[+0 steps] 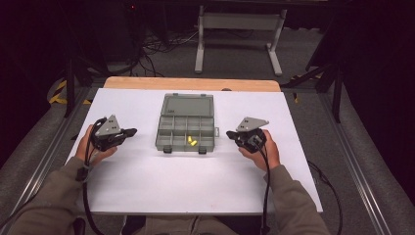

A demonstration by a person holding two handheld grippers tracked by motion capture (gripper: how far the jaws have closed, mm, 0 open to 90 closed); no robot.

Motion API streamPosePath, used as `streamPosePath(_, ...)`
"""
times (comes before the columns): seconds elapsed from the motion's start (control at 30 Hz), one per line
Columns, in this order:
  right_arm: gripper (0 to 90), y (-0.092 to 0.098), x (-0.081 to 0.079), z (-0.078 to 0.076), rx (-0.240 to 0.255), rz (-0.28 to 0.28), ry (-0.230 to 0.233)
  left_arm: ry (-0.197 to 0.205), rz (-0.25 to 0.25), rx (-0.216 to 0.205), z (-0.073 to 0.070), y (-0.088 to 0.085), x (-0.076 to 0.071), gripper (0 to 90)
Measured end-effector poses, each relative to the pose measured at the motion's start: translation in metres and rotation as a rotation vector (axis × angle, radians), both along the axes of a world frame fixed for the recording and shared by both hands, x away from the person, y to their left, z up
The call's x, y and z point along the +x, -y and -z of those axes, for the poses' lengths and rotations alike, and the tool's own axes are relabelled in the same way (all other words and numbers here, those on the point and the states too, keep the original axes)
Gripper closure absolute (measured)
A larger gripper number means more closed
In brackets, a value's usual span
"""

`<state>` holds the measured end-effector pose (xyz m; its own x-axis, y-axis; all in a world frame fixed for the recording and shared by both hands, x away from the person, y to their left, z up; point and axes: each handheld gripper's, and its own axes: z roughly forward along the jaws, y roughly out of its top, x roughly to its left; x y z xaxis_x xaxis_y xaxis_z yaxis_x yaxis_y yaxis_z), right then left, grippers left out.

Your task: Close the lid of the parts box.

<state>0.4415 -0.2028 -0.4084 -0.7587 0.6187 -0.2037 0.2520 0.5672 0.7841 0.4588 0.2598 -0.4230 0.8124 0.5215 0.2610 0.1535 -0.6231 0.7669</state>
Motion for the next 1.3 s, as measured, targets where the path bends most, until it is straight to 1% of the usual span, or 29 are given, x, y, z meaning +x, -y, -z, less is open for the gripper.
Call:
streamPosePath(0.03,90.0,0.000,0.007,-0.002,0.006,0.005,-0.010,0.005,-0.001,0.014,-0.003,0.003,0.007,90.0)
streamPosePath(0.07,90.0,0.000,0.013,-0.004,0.011,0.011,-0.016,0.000,-0.007,0.014,-0.005,0.006,0.013,90.0)
streamPosePath(0.1,90.0,-0.001,0.019,-0.006,-0.004,0.019,-0.015,0.004,-0.008,0.016,-0.007,0.008,0.019,90.0)
streamPosePath(0.13,90.0,-0.002,0.025,-0.008,-0.015,0.026,-0.015,0.004,-0.013,0.017,-0.010,0.010,0.024,90.0)
streamPosePath(0.17,90.0,-0.003,0.029,-0.010,-0.009,0.030,-0.020,0.005,-0.021,0.008,-0.013,0.012,0.031,90.0)
streamPosePath(0.23,90.0,-0.005,0.038,-0.014,-0.010,0.038,-0.029,0.006,-0.034,0.012,-0.016,0.015,0.040,90.0)
streamPosePath(0.3,90.0,-0.009,0.048,-0.017,-0.012,0.049,-0.040,-0.006,-0.044,0.004,-0.019,0.018,0.050,90.0)
streamPosePath(0.4,90.0,-0.014,0.060,-0.021,-0.025,0.072,-0.031,-0.018,-0.049,0.006,-0.019,0.024,0.060,90.0)
streamPosePath(0.47,90.0,-0.017,0.071,-0.023,-0.016,0.080,-0.050,-0.025,-0.057,0.017,-0.019,0.028,0.068,90.0)
streamPosePath(0.5,90.0,-0.018,0.074,-0.024,-0.016,0.084,-0.046,-0.026,-0.057,0.016,-0.019,0.031,0.072,90.0)
streamPosePath(0.53,90.0,-0.021,0.078,-0.024,-0.015,0.086,-0.051,-0.032,-0.064,0.019,-0.018,0.032,0.075,90.0)
streamPosePath(0.57,90.0,-0.023,0.081,-0.025,-0.013,0.088,-0.059,-0.029,-0.070,0.025,-0.018,0.034,0.079,90.0)
streamPosePath(0.6,90.0,-0.025,0.085,-0.025,-0.016,0.094,-0.060,-0.041,-0.072,0.023,-0.018,0.036,0.084,90.0)
streamPosePath(0.63,90.0,-0.029,0.090,-0.025,-0.028,0.092,-0.065,-0.044,-0.080,0.028,-0.017,0.038,0.087,90.0)
streamPosePath(0.67,90.0,-0.032,0.094,-0.025,-0.038,0.096,-0.073,-0.041,-0.083,0.037,-0.016,0.039,0.090,90.0)
streamPosePath(0.7,90.0,-0.034,0.096,-0.025,-0.041,0.096,-0.083,-0.056,-0.086,0.042,-0.015,0.041,0.093,90.0)
streamPosePath(0.73,90.0,-0.038,0.100,-0.025,-0.050,0.093,-0.090,-0.060,-0.089,0.051,-0.013,0.043,0.096,90.0)
streamPosePath(0.77,90.0,-0.041,0.104,-0.025,-0.070,0.093,-0.096,-0.067,-0.092,0.057,-0.012,0.046,0.099,90.0)
streamPosePath(0.8,90.0,-0.045,0.109,-0.024,-0.077,0.096,-0.113,-0.076,-0.096,0.066,-0.010,0.049,0.102,90.0)
streamPosePath(0.83,90.0,-0.048,0.112,-0.023,-0.085,0.096,-0.124,-0.077,-0.095,0.079,-0.009,0.051,0.104,90.0)
streamPosePath(0.9,90.0,-0.054,0.116,-0.020,-0.119,0.099,-0.128,-0.079,-0.096,0.094,-0.007,0.055,0.107,90.0)
streamPosePath(0.93,90.0,-0.056,0.119,-0.017,-0.128,0.102,-0.135,-0.084,-0.095,0.094,-0.006,0.057,0.108,90.0)
streamPosePath(1.03,90.0,-0.059,0.125,-0.012,-0.151,0.106,-0.150,-0.089,-0.102,0.101,-0.002,0.063,0.113,90.0)
streamPosePath(1.1,90.0,-0.060,0.129,-0.008,-0.165,0.118,-0.162,-0.093,-0.110,0.118,-0.001,0.065,0.115,90.0)
streamPosePath(1.23,90.0,-0.062,0.135,0.000,-0.184,0.124,-0.177,-0.105,-0.121,0.118,0.004,0.069,0.120,90.0)
streamPosePath(1.3,90.0,-0.063,0.139,0.006,-0.200,0.132,-0.190,-0.114,-0.122,0.134,0.008,0.071,0.123,90.0)
